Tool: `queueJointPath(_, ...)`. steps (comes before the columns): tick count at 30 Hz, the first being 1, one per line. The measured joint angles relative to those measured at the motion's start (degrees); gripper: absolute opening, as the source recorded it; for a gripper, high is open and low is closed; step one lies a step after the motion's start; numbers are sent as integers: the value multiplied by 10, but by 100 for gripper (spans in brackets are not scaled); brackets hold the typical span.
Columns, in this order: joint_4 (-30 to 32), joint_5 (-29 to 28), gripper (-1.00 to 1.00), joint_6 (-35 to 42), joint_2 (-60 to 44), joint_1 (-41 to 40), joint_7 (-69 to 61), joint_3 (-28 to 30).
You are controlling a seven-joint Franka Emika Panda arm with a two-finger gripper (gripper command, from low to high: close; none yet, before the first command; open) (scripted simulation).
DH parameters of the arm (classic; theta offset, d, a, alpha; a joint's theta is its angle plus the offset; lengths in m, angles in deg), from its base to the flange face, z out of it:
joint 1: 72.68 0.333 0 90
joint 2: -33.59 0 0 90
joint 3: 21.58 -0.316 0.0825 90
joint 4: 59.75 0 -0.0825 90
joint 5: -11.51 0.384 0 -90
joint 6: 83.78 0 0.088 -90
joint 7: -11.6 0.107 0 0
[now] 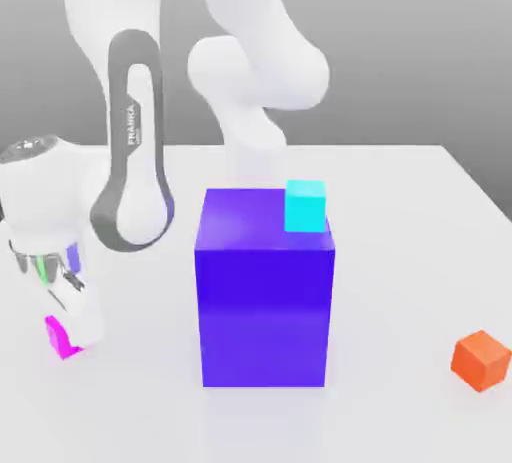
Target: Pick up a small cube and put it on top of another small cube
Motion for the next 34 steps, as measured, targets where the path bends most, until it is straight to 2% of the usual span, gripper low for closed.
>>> queueJointPath(3, 13, -63, -100, 46, 60, 15, 47, 29)
queueJointPath(5, -14, -78, -100, 71, 59, 17, 37, 28)
queueJointPath(24, -404, -101, -100, 284, -116, 1, -224, -70)
queueJointPath(28, -442, -96, -100, 259, -180, -3, -252, -83)
queueJointPath(29, -444, -94, 100, 246, -194, -4, -254, -84)
queueJointPath(34, -444, -94, 100, 246, -194, -4, -254, -84)
